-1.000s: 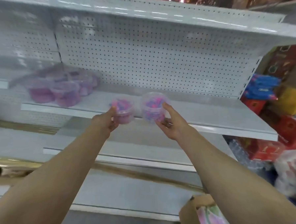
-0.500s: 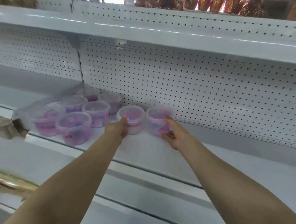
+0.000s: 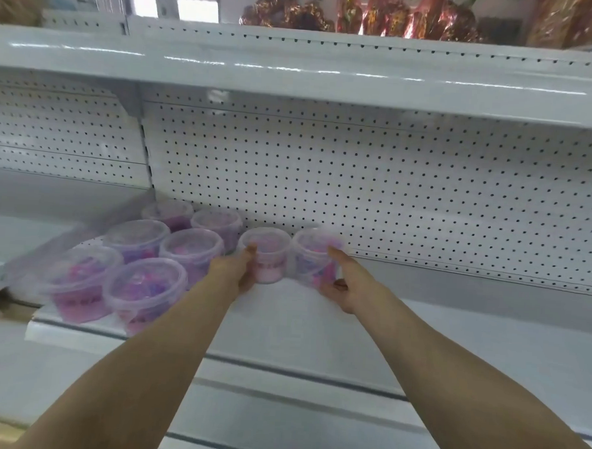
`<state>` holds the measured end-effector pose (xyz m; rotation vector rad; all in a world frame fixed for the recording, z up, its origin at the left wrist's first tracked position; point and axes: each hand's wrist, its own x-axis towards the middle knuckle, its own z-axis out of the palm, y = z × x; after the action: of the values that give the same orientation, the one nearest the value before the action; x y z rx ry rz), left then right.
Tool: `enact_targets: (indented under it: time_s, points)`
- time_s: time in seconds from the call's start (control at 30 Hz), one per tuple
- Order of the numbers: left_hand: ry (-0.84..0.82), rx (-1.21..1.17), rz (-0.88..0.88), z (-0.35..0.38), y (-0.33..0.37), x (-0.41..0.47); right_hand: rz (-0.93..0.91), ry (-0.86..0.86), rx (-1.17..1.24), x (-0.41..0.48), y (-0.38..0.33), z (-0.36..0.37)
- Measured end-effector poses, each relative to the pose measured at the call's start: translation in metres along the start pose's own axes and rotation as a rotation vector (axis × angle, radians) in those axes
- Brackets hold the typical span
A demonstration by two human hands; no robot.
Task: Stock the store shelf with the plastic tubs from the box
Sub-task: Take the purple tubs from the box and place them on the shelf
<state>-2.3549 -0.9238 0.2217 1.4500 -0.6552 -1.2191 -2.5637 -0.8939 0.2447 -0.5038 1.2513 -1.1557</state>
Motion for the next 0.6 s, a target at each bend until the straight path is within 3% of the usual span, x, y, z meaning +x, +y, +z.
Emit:
enact_targets:
  time_s: [0.33, 0.47, 0.6]
  points:
    - [-0.012, -0.011, 0.058, -0.003, -0.008, 0.009, -0.104, 0.105, 0.0, 0.0, 0.016, 0.005]
    - [0.029, 0.077, 0.091, -0.005, -0.01, 0.01, -0.123, 0.162, -0.239, -0.008, 0.013, 0.001]
    - [0.103, 0.181, 0.235, -0.004, -0.013, 0.005, -0.141, 0.247, -0.476, -0.005, 0.008, -0.004]
